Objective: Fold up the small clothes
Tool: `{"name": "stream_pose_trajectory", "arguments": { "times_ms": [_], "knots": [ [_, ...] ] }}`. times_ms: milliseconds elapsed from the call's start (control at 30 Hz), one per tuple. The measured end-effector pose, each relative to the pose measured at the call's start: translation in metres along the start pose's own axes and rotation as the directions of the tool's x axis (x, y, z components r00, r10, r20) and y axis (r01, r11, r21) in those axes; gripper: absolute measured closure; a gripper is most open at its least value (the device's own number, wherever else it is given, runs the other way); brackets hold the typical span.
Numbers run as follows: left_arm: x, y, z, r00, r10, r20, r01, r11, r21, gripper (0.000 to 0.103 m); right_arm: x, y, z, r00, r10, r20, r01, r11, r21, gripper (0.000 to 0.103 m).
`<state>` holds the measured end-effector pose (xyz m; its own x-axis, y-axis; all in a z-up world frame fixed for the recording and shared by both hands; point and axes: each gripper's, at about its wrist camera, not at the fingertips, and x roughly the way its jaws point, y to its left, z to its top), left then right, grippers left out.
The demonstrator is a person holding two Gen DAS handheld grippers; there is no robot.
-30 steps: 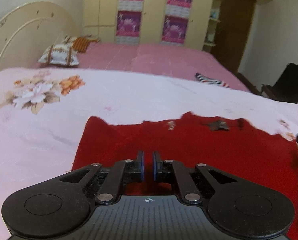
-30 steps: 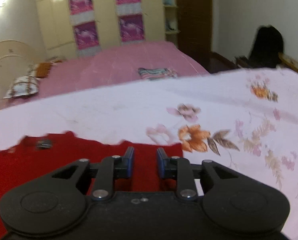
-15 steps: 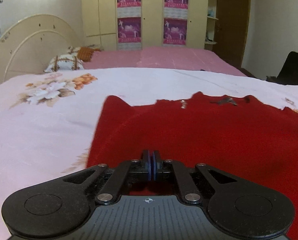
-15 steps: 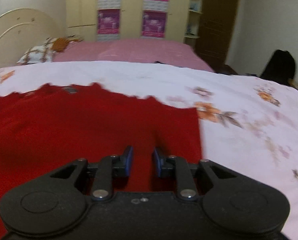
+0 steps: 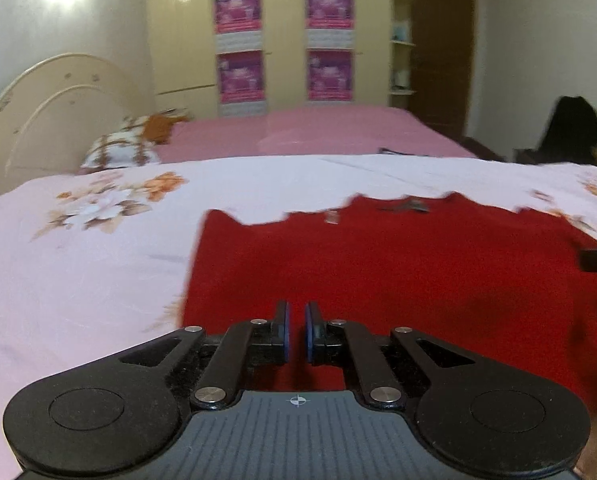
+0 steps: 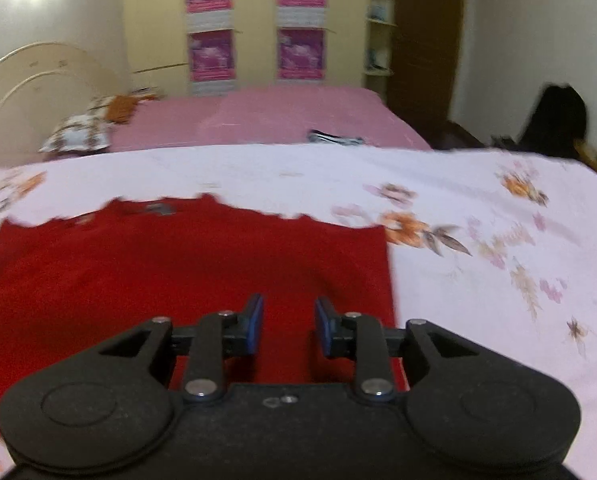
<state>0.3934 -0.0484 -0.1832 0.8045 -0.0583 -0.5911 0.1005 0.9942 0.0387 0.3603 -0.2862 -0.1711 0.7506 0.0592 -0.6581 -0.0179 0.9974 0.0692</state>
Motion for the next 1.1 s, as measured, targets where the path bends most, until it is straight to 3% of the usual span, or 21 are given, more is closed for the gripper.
{"name": "stream_pose_trajectory", "arguments": {
  "times_ms": [100,167,233,333,400,533,633,800,933,1100],
  "knots": [
    [0.005,-0.006,-0.014,0.998,0.007,-0.064,-0.006,1.0,0.015,0.097,-0.007,0.026,-0.012,1.0,0.025,-0.008,-0.025,0.998,-0.06,0.073],
    [0.008,0.001,-0.025,0.997,0.023,-0.076,-0.022,1.0,0.013,0.097,-0.002,0.032,-0.027,0.999,-0.006,-0.052,0.001,0.995,-0.096,0.073],
    [0.003,0.011,-0.033,0.998,0.04,-0.055,-0.039,0.999,0.019,0.097,0.003,0.021,-0.041,0.995,-0.053,-0.082,0.045,0.994,-0.1,0.073],
    [0.003,0.025,-0.035,0.996,0.064,-0.054,-0.064,0.998,0.009,0.097,0.001,-0.013,-0.053,0.993,-0.108,-0.055,0.105,0.993,-0.046,0.061],
    [0.0,0.029,-0.035,0.996,0.067,-0.064,-0.067,0.998,0.003,0.097,0.0,-0.031,-0.052,0.99,-0.121,-0.07,0.121,0.993,0.003,0.061],
    [-0.014,0.021,-0.033,0.994,0.078,-0.073,-0.077,0.997,0.018,0.097,-0.006,-0.02,-0.047,0.984,-0.149,-0.096,0.148,0.989,-0.018,0.061],
    [-0.029,0.019,-0.032,0.998,0.028,-0.064,-0.029,0.999,-0.016,0.097,-0.026,-0.009,-0.044,0.993,-0.109,-0.055,0.11,0.994,0.021,0.062],
    [-0.03,0.003,-0.044,0.995,0.006,-0.102,-0.003,1.0,0.03,0.097,-0.033,0.019,-0.043,0.997,-0.054,-0.047,0.053,0.998,-0.026,0.061],
    [-0.029,0.003,-0.049,0.996,0.022,-0.089,-0.017,0.998,0.054,0.097,-0.02,0.021,-0.058,0.989,-0.104,-0.104,0.099,0.994,-0.05,0.06],
    [-0.031,0.005,-0.047,0.995,0.021,-0.102,-0.016,0.999,0.049,0.097,-0.02,0.008,-0.064,0.988,-0.113,-0.108,0.111,0.993,-0.028,0.057]
  ]
}}
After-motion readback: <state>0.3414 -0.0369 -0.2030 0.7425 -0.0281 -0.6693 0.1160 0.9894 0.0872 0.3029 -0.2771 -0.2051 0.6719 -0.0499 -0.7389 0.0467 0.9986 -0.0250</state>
